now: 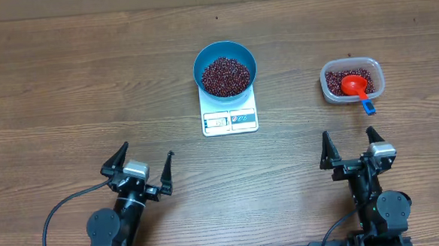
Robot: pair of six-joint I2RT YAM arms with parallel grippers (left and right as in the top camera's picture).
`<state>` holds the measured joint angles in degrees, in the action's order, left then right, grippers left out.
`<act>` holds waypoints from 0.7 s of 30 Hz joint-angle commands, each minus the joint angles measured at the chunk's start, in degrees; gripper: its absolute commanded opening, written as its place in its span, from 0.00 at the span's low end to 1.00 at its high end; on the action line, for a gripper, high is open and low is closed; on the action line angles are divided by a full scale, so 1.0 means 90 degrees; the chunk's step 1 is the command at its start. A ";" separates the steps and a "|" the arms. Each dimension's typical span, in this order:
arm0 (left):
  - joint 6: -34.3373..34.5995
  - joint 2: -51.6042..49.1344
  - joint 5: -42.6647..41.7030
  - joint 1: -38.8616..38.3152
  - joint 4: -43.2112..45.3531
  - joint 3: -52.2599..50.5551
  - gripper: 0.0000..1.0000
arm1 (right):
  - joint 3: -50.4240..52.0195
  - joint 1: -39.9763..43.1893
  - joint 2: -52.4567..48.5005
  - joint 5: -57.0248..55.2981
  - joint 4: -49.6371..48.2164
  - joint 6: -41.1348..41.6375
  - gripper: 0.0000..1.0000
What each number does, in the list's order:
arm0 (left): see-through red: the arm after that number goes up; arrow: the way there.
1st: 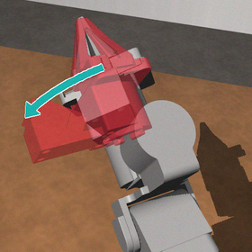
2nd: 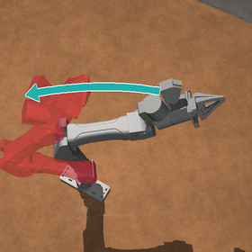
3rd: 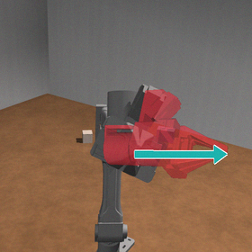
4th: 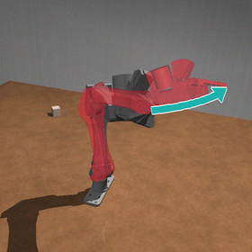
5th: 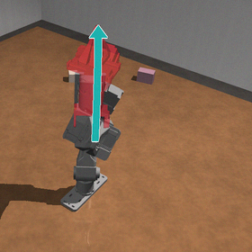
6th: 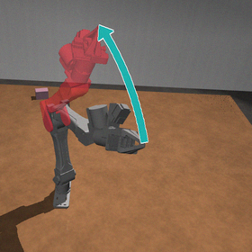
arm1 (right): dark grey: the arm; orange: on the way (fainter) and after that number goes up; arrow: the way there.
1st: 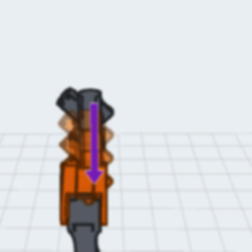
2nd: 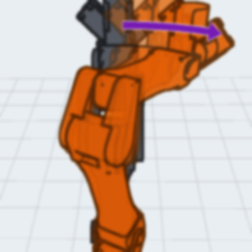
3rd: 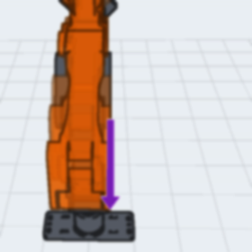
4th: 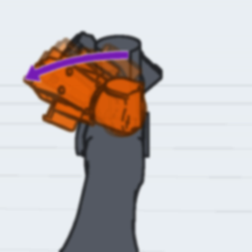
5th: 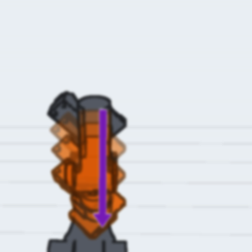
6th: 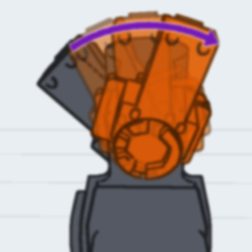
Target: Scoop item into bowl and weigh 150g on scale
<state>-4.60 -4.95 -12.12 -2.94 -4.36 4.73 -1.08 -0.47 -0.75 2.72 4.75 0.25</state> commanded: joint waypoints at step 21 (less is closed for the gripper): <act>-0.0012 0.0522 0.0274 0.0046 0.0024 -0.0469 1.00 | 0.0070 -0.0036 0.0046 0.0010 -0.0017 0.0044 1.00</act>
<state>-4.60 -0.97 -10.41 -2.94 -4.45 1.10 -1.08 -0.47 -0.75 2.72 4.78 0.30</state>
